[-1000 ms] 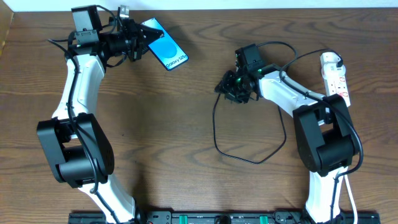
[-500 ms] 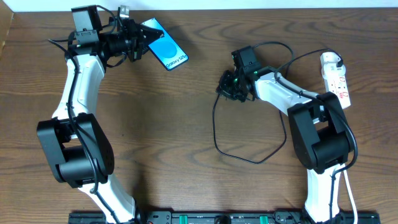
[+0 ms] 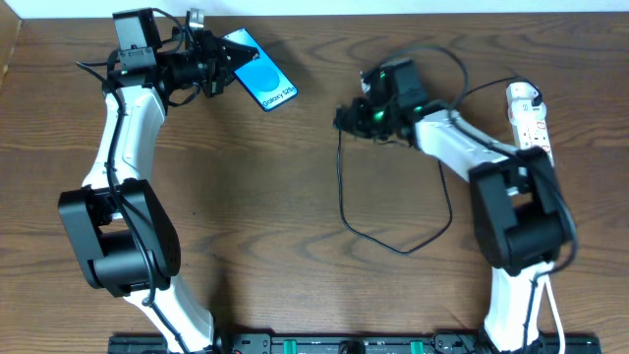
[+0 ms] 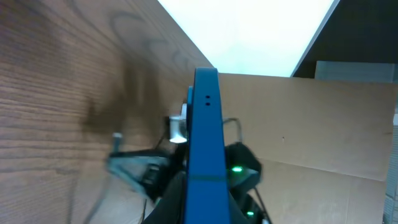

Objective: Plug charger to phone and switch on socket
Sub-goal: 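Grasp the black cable's USB-C end with the right gripper, then push the USB-C plug up into the phone's bottom port with right gripper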

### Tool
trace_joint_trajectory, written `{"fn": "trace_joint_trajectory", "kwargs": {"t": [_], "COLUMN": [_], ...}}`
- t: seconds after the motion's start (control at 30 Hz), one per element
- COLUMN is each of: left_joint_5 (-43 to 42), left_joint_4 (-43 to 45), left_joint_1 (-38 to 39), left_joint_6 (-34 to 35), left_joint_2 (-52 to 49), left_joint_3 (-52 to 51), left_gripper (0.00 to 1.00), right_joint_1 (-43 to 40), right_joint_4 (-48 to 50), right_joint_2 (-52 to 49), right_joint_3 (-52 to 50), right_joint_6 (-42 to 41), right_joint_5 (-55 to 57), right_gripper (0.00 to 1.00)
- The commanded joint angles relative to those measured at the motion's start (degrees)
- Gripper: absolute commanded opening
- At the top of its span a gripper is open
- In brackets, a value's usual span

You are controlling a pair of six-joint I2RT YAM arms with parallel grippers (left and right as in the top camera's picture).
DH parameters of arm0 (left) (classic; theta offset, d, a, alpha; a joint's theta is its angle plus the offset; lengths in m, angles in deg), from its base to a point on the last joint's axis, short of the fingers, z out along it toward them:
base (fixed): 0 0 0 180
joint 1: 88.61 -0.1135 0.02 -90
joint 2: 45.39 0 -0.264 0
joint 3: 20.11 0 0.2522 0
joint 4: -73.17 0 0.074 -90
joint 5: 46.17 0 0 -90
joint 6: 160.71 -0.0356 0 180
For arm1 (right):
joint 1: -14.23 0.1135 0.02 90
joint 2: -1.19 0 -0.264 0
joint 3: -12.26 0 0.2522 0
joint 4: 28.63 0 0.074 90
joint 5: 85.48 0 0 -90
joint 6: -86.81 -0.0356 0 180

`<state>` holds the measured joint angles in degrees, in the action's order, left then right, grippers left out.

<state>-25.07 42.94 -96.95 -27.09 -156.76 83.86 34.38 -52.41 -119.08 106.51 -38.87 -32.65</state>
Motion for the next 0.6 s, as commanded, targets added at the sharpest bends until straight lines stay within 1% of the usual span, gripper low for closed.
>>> {"fn": "trace_joint_trajectory", "kwargs": {"t": [0.0, 0.1, 0.2, 0.27, 0.4, 0.57], "left_joint_5": [-3.1, -5.6, -8.0, -9.0, -11.6, -11.9], "left_joint_4": [1.9, 6.7, 13.0, 15.9, 21.9, 22.4], "left_joint_1": [0.1, 0.1, 0.1, 0.1, 0.1, 1.0], "left_joint_6": [-0.5, 0.4, 5.2, 8.0, 13.4, 15.9], "left_joint_2": [1.2, 1.2, 1.2, 1.2, 1.2, 1.2], "left_joint_3": [-0.2, -0.2, -0.2, -0.2, -0.2, -0.2], "left_gripper": [0.08, 0.07, 0.07, 0.07, 0.07, 0.07], "right_joint_1": [-2.2, -3.2, -3.4, -3.0, -1.6, 0.1], "right_joint_4": [0.3, 1.0, 3.6, 4.6, 8.3, 9.6], "right_joint_2": [7.5, 9.5, 9.9, 9.9, 9.9, 9.9], "right_joint_3": [0.3, 0.3, 0.3, 0.3, 0.3, 0.3], "right_joint_6": [8.5, 8.6, 8.5, 8.5, 8.5, 8.3], "right_joint_5": [-16.6, -26.0, -36.2, -39.8, -43.0, -43.5], "right_gripper": [0.01, 0.01, 0.01, 0.01, 0.01, 0.01]}}
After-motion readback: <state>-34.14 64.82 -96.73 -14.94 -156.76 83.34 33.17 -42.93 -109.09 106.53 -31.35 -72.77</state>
